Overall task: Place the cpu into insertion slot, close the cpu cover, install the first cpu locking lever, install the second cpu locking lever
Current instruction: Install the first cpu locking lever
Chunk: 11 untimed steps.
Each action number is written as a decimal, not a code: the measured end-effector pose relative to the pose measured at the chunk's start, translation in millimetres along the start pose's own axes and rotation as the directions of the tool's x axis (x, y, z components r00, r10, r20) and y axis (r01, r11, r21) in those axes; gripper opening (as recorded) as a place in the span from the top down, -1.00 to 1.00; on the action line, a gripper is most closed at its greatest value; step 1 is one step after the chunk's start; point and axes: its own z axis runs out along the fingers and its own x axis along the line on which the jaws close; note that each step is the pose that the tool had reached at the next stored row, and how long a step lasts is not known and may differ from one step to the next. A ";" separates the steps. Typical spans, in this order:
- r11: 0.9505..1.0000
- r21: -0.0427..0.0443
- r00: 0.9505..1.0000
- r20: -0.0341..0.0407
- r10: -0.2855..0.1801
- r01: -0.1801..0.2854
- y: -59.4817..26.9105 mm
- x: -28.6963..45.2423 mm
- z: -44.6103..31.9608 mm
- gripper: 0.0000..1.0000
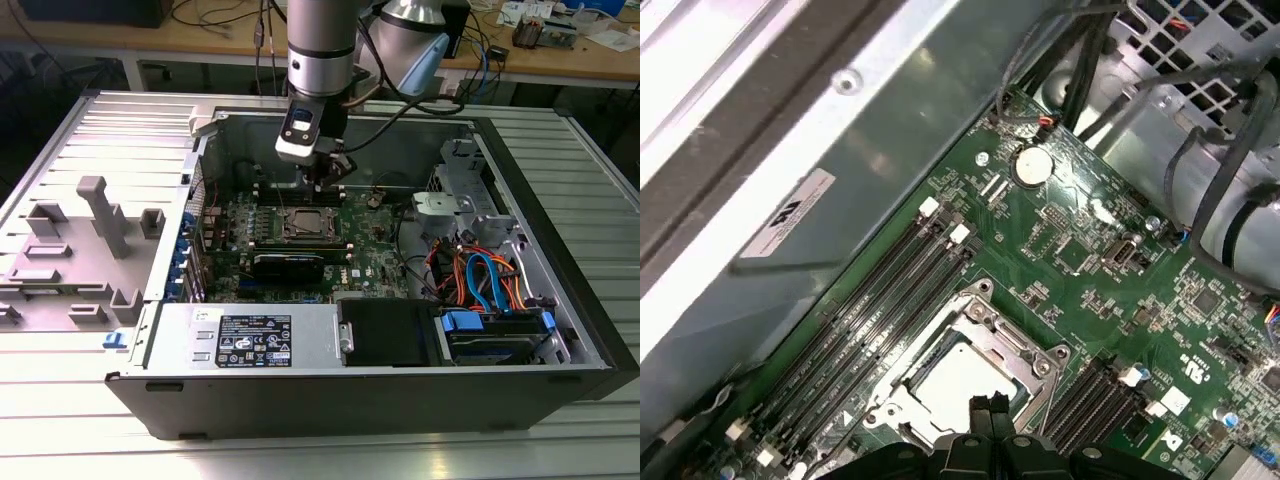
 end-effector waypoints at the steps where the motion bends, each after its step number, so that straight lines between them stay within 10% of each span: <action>1: 1.000 -0.001 1.000 0.000 -0.014 0.014 0.0 0.0 -0.5 0.79; 11: 0.994 -0.006 0.994 0.002 -0.110 0.110 0.0 0.0 -0.7 0.79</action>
